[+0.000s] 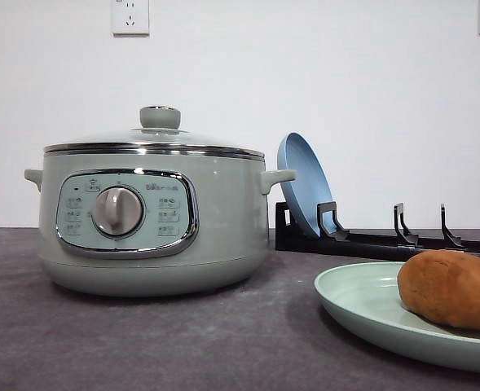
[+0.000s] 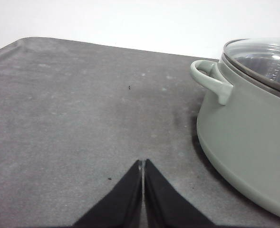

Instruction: Transfer potato from steamer to green plate

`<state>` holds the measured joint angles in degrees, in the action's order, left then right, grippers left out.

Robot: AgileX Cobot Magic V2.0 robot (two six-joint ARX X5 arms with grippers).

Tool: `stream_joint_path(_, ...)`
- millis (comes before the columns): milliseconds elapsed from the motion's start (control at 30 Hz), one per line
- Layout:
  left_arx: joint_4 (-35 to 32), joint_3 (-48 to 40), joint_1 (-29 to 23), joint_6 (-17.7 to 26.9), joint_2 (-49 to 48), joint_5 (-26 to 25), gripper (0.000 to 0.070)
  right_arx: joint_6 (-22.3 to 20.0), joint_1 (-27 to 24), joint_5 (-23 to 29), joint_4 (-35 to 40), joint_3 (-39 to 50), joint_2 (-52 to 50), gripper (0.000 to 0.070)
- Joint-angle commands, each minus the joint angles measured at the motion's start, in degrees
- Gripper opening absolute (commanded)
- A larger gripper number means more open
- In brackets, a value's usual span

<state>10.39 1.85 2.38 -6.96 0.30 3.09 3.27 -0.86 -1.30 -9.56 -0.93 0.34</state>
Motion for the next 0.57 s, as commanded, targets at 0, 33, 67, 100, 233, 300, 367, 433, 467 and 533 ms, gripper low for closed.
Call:
stream_joint_path(0,0.3,-1.2,0.0,0.2,-0.1,0.2,0.0,0.6,-0.1,0.1,0.8,0.3,-0.1,0.0019)
stream_joint_path(33,0.3,-1.2,0.0,0.2,-0.1,0.2,0.0,0.6,-0.1,0.1,0.8,0.3,-0.1,0.0019)
stream_joint_path(67,0.3,-1.2,0.0,0.2,-0.1,0.2,0.0,0.6,-0.1,0.1,0.8,0.3,-0.1,0.0019)
stream_joint_path(100,0.3,-1.2,0.0,0.2,-0.1,0.2,0.0,0.6,-0.1,0.1,0.8,0.3,-0.1,0.0019)
stream_joint_path(233,0.3,-1.2,0.0,0.2,-0.1,0.2,0.0,0.6,-0.1,0.1,0.8,0.3,-0.1,0.0019)
stream_joint_path(300,0.3,-1.2,0.0,0.2,-0.1,0.2,0.0,0.6,-0.1,0.1,0.8,0.3,-0.1,0.0019)
stream_joint_path(367,0.3,-1.2,0.0,0.2,-0.1,0.2,0.0,0.6,-0.1,0.1,0.8,0.3,-0.1,0.0019)
stream_joint_path(433,0.3,-1.2,0.0,0.2,-0.1,0.2,0.0,0.6,-0.1,0.1,0.8,0.3,-0.1,0.0019)
stream_joint_path(467,0.3,-1.2,0.0,0.2,-0.1,0.2,0.0,0.6,-0.1,0.1,0.8,0.3,-0.1,0.0019)
stream_joint_path(533,0.3,-1.2,0.0,0.2,-0.1,0.2,0.0,0.6,-0.1,0.1,0.8,0.3,-0.1,0.0019)
